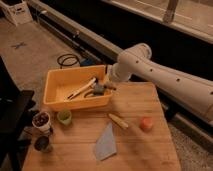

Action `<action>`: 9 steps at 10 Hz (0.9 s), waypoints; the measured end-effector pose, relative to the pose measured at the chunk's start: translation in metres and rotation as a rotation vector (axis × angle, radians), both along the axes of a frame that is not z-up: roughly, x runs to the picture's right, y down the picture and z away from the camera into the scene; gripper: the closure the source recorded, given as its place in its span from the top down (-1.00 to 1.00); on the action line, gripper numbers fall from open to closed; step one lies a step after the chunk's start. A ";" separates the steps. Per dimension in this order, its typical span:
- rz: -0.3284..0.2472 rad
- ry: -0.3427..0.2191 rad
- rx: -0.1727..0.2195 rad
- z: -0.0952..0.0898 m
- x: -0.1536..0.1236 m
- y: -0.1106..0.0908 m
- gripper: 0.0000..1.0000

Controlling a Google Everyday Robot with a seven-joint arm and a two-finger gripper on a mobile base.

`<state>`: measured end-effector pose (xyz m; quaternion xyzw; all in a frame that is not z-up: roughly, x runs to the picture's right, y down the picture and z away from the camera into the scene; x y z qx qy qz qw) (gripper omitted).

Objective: Place eraser in tray

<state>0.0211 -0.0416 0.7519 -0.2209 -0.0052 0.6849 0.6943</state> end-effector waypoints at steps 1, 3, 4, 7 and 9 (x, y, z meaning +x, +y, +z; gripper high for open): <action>-0.023 -0.012 0.010 0.003 -0.012 -0.006 -1.00; -0.105 -0.048 0.028 0.010 -0.054 -0.018 -1.00; -0.148 -0.063 0.037 0.015 -0.076 -0.022 -1.00; -0.261 -0.110 0.035 0.032 -0.138 -0.024 -1.00; -0.317 -0.149 0.029 0.044 -0.180 -0.020 -1.00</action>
